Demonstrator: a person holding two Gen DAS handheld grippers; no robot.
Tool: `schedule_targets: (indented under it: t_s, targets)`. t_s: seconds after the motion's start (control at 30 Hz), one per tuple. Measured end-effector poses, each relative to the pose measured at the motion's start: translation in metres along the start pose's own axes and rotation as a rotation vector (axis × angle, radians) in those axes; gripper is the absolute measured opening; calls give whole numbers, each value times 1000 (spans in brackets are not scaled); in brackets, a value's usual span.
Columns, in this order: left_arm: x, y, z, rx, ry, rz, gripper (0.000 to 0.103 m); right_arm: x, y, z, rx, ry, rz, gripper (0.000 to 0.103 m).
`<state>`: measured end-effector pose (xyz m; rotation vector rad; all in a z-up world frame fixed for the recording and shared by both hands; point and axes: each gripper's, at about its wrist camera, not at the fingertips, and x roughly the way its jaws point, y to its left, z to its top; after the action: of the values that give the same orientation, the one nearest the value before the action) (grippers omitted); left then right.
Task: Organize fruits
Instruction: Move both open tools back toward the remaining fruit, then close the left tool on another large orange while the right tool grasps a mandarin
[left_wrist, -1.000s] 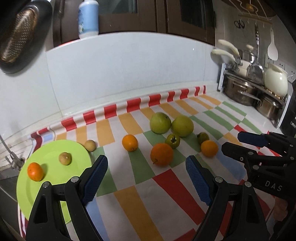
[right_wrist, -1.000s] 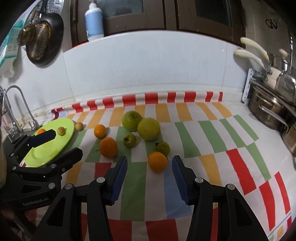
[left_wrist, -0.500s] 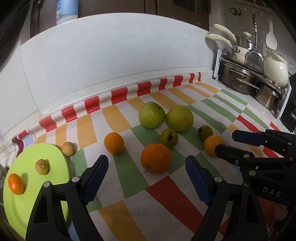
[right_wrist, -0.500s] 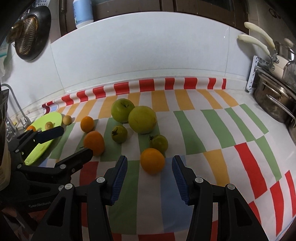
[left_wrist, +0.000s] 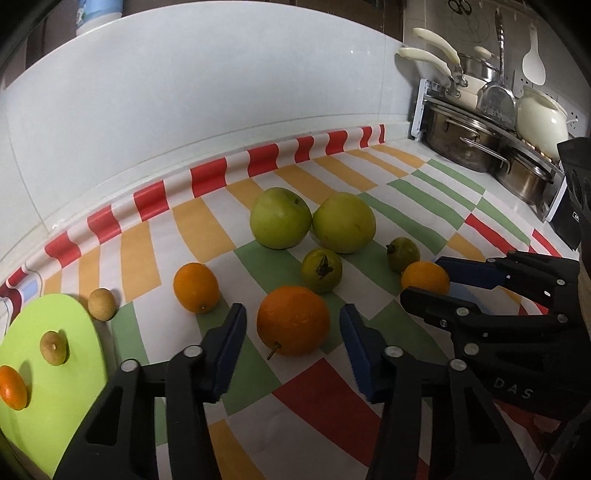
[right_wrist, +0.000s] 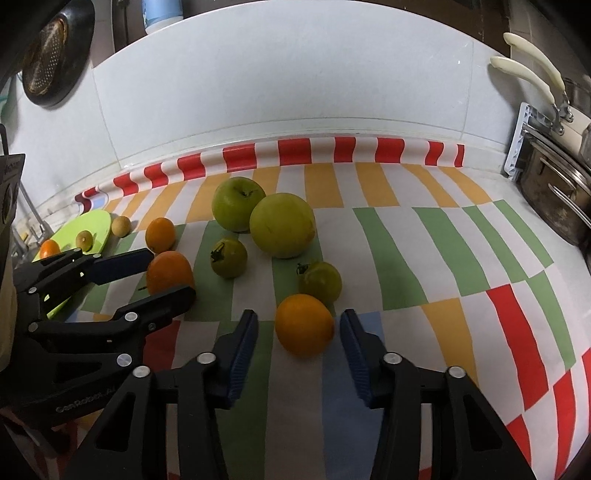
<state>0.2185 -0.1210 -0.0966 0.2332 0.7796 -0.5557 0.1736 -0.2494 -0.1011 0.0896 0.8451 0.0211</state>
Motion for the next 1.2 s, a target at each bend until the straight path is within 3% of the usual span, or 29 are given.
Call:
schedule_targets:
  t_s: [0.13, 0.43, 0.8, 1.2]
  targets:
    - [1, 1, 0, -6, 4, -9, 41, 7, -2, 0, 14, 22, 7, 35]
    - [-9, -2, -2, -15, -6, -8, 41, -2, -1, -3, 6, 20, 3, 35]
    - [-53, -5, -8, -60, -48, 3, 41, -42, 9, -1, -15, -40, 28, 35]
    - [-112, -1, -19, -126, -124, 74, 41, -87, 37, 2, -83, -110, 94, 35]
